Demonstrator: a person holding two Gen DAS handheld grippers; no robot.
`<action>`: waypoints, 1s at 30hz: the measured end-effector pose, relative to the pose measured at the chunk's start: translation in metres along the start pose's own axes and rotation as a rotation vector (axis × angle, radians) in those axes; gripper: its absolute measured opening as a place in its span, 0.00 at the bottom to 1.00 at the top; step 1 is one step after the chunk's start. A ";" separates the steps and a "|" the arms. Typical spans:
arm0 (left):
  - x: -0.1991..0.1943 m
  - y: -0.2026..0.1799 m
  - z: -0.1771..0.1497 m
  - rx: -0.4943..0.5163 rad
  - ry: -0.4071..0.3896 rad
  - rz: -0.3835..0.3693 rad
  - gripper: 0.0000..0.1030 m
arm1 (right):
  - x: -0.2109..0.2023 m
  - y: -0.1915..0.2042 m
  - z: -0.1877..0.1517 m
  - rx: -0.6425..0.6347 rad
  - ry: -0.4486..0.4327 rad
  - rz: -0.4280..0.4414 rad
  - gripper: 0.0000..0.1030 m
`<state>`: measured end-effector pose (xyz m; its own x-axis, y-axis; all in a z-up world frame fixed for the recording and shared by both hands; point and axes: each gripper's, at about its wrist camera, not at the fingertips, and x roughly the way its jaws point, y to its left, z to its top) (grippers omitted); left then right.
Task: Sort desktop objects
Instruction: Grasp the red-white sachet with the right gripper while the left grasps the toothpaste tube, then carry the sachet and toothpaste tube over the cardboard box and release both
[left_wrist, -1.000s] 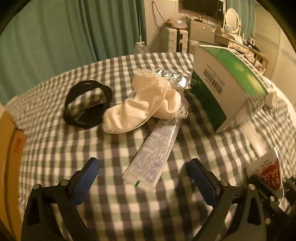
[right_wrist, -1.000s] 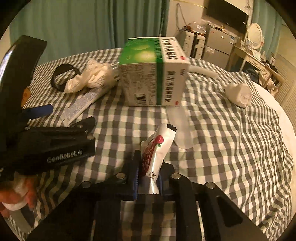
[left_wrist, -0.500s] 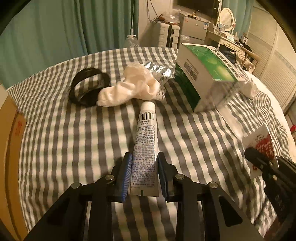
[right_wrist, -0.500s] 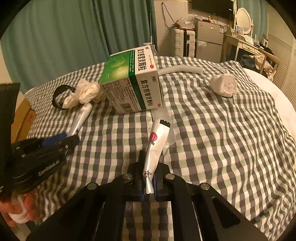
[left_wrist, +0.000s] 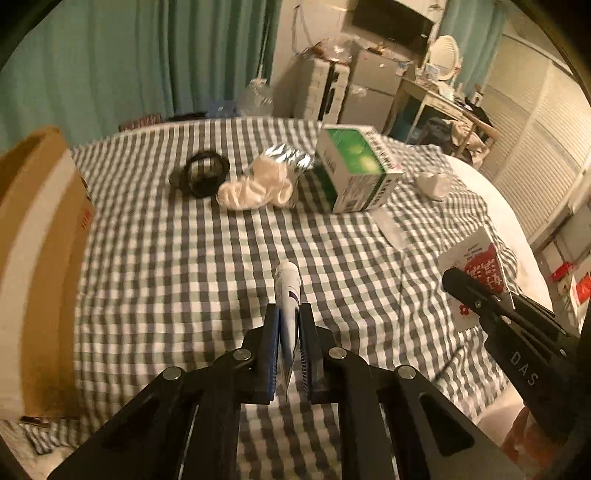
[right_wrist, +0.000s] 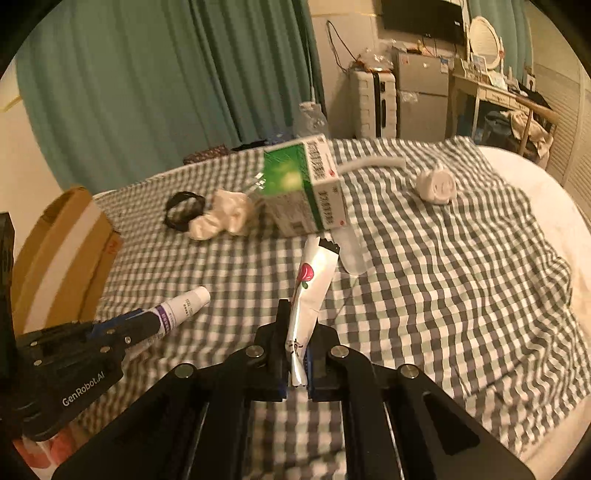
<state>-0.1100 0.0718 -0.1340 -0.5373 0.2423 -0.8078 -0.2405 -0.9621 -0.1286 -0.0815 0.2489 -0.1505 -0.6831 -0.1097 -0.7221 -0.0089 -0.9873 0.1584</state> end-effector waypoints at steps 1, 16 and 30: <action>-0.007 -0.001 -0.001 0.000 -0.006 -0.006 0.09 | -0.005 0.003 -0.002 0.000 -0.001 0.006 0.06; -0.107 0.008 0.000 0.012 -0.101 -0.006 0.09 | -0.097 0.043 0.016 -0.039 -0.125 0.080 0.06; -0.189 0.073 0.040 -0.111 -0.174 -0.010 0.09 | -0.136 0.105 0.042 -0.114 -0.186 0.173 0.06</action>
<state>-0.0587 -0.0386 0.0321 -0.6695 0.2605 -0.6957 -0.1613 -0.9651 -0.2061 -0.0204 0.1650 -0.0078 -0.7896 -0.2654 -0.5533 0.1946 -0.9634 0.1844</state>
